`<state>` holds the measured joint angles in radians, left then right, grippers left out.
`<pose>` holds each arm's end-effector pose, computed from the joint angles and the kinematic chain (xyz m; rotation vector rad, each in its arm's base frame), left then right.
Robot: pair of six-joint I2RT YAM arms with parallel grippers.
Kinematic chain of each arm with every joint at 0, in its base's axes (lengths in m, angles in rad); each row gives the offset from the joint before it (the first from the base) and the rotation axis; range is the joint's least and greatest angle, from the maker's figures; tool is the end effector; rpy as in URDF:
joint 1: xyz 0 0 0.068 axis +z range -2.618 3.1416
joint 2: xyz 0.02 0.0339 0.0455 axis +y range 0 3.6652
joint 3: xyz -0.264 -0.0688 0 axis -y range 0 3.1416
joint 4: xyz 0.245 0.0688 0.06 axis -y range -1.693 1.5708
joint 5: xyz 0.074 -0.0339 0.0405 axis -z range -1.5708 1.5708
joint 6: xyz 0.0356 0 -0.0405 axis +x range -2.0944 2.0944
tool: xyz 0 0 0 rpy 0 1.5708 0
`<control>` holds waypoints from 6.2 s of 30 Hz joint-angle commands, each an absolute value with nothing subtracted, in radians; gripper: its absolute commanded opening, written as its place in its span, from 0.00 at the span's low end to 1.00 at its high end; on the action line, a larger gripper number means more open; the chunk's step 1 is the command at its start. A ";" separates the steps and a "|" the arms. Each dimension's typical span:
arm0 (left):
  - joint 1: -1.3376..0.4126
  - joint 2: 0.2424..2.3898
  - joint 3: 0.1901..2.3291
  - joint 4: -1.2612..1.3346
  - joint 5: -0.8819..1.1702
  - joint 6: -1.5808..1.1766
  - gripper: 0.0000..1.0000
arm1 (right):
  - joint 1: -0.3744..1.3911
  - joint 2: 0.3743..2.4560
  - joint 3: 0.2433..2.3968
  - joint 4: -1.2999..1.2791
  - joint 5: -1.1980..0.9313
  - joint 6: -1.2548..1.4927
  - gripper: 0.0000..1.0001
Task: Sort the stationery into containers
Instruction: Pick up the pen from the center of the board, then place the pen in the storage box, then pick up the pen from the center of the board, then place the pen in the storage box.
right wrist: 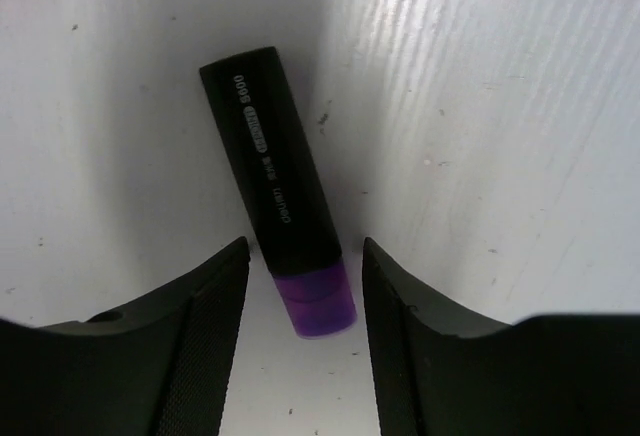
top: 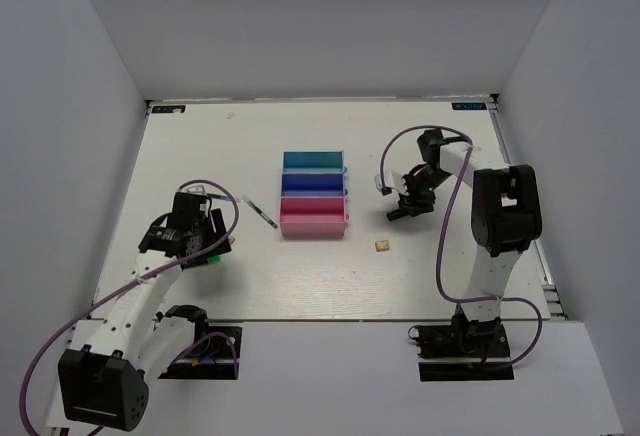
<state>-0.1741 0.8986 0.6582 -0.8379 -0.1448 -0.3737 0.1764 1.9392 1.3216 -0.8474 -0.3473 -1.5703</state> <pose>0.1580 -0.0226 0.2238 -0.3097 2.6116 0.0048 0.3532 0.0753 0.1600 -2.1820 1.7941 0.2839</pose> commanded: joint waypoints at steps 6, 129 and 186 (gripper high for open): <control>-0.179 0.874 0.634 -0.842 -0.166 -0.367 0.79 | 0.175 1.982 1.284 -0.887 -0.284 -1.580 0.14; -0.196 1.204 0.952 -0.812 -0.247 -1.367 0.00 | 0.229 1.060 0.848 -0.382 -0.523 -0.172 0.00; -0.609 2.037 1.700 -0.704 -0.474 -1.723 0.43 | 0.078 0.985 0.784 -0.407 -0.554 -0.140 0.00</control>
<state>-0.5991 2.0575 1.7012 -0.6899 -0.4355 -1.7042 0.0845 1.0065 0.7872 -0.4122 -0.5278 -0.1555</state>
